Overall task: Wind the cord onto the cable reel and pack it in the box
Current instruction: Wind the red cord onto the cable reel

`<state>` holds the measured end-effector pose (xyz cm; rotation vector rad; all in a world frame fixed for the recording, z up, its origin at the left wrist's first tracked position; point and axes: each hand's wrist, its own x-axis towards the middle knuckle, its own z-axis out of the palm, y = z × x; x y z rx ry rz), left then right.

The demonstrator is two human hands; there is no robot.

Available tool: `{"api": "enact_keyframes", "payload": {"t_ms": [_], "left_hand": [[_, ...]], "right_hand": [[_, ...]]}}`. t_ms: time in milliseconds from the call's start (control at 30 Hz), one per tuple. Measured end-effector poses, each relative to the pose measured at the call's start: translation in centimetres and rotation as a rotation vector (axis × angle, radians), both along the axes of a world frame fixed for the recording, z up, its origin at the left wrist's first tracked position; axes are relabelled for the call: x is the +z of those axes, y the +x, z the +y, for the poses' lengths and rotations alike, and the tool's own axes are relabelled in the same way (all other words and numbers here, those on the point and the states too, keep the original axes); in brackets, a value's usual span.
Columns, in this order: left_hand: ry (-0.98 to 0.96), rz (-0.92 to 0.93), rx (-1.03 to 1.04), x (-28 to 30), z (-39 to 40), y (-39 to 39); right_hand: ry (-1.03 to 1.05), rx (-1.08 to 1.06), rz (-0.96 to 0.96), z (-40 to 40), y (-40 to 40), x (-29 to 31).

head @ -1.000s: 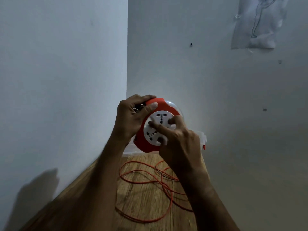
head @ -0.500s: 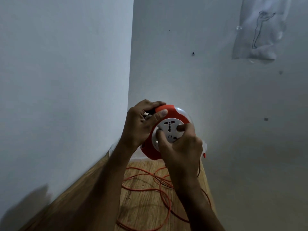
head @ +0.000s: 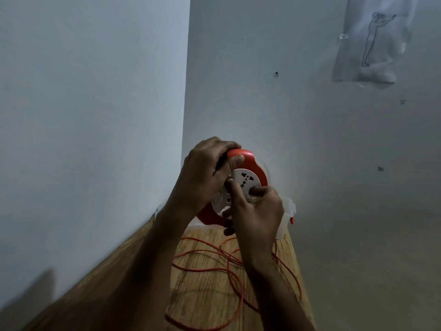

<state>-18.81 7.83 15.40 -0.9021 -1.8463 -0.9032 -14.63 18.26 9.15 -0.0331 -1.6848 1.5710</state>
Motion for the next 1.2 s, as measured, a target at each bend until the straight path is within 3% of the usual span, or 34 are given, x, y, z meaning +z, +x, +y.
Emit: {"api": "enact_keyframes", "payload": {"t_ms": [167,300,433,500,567,633,733,800,933,1200], "left_hand": [[0.031,-0.041,-0.026,-0.1,-0.2,-0.4],[0.016,-0.056,-0.026,-0.6,0.2,-0.8],[0.011,-0.09,-0.029,-0.9,0.0,-1.5],[0.024,-0.126,-0.033,-1.0,-0.5,-1.8],[0.066,-0.178,-0.051,-1.0,-1.0,-2.0],[0.097,-0.223,-0.065,-1.0,-1.5,-2.2],[0.13,-0.274,-0.088,-0.9,-2.2,-2.3],[0.145,-0.298,-0.102,-0.9,-2.5,-2.2],[0.164,-0.336,-0.122,-0.9,-2.8,-2.1],[0.175,-0.351,-0.1,-1.1,-2.6,-2.5]], "right_hand": [[0.262,-0.318,0.056,0.8,-0.4,-0.1],[0.239,-0.308,-0.027,0.9,-0.8,-0.6],[0.229,-0.124,-0.148,1.6,-0.5,-0.5],[0.407,-0.171,-0.102,2.0,0.1,0.2],[0.67,-0.32,0.078,2.3,1.1,1.5],[0.905,-0.263,0.208,2.7,2.3,3.0],[1.309,-0.067,0.016,2.9,3.8,4.4],[1.436,-0.039,-0.121,2.8,4.1,4.5],[1.488,-0.095,-0.182,2.4,3.6,3.6],[1.21,-0.2,0.027,1.8,0.8,0.5]]}}
